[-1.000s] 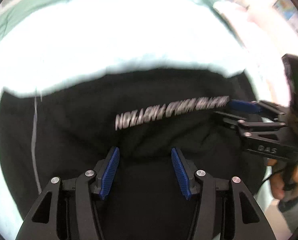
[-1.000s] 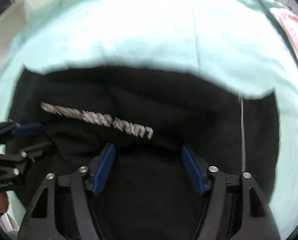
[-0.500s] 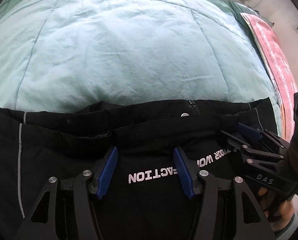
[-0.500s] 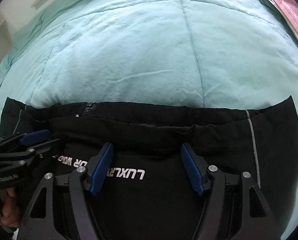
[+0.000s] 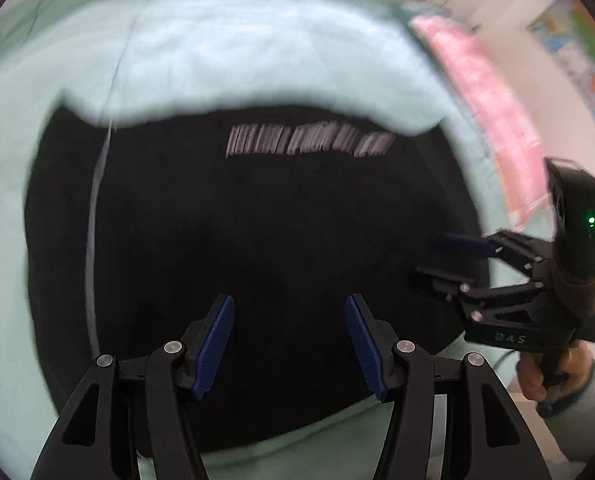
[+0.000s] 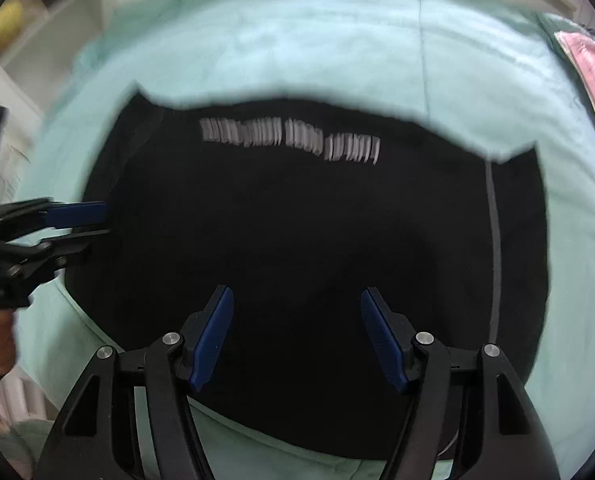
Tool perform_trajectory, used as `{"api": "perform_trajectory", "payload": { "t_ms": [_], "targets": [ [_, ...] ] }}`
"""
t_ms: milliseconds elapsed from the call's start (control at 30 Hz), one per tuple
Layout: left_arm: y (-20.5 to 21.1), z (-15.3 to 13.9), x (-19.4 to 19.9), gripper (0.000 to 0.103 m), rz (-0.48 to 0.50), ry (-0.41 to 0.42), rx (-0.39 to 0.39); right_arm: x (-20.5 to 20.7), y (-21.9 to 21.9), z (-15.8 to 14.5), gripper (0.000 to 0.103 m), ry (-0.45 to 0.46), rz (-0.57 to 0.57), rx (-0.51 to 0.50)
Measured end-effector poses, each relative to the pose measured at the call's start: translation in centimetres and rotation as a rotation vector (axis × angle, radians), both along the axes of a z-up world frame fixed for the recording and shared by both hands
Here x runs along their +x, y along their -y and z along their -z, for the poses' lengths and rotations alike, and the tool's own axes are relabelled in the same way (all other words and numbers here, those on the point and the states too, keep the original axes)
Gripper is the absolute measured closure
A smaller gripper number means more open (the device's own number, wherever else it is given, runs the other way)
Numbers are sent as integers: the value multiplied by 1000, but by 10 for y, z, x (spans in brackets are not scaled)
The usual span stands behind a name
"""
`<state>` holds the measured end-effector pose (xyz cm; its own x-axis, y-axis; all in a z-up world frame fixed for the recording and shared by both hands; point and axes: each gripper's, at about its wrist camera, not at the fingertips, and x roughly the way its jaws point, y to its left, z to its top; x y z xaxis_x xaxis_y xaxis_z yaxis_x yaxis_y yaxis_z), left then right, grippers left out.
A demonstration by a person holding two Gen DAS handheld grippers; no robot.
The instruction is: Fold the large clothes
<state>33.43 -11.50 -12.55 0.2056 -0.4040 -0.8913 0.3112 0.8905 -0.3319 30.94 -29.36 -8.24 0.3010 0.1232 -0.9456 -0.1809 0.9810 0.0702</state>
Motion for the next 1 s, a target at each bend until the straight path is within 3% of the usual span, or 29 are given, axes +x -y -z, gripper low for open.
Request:
{"api": "perform_trajectory", "payload": {
  "t_ms": [100,200,267,400,533,667,767,867,1000],
  "targets": [
    [3,51,-5,43,-37,-34,69,-2,9,48,32,-29,51,5],
    [9,45,-1,43,-75,-40,96,0,11,59,32,-20,87,10],
    [7,33,-6,43,-79,-21,86,-2,12,50,32,-15,100,11],
    [-13,-1,-37,43,-92,30,22,-19,24,14,32,19,109,108],
    [-33,-4,-65,43,-117,38,-15,-53,18,-15,32,93,52,98],
    [-29,31,-59,43,-127,-13,25,-61,15,28,32,1,57,37],
    [-18,69,-49,42,-142,-65,97,-53,14,65,31,-49,90,62],
    [-13,67,-46,42,-146,-63,119,-49,10,68,31,-45,87,35],
    [-22,51,-56,42,-129,-65,68,-51,12,63,31,-52,107,66]
  ]
}}
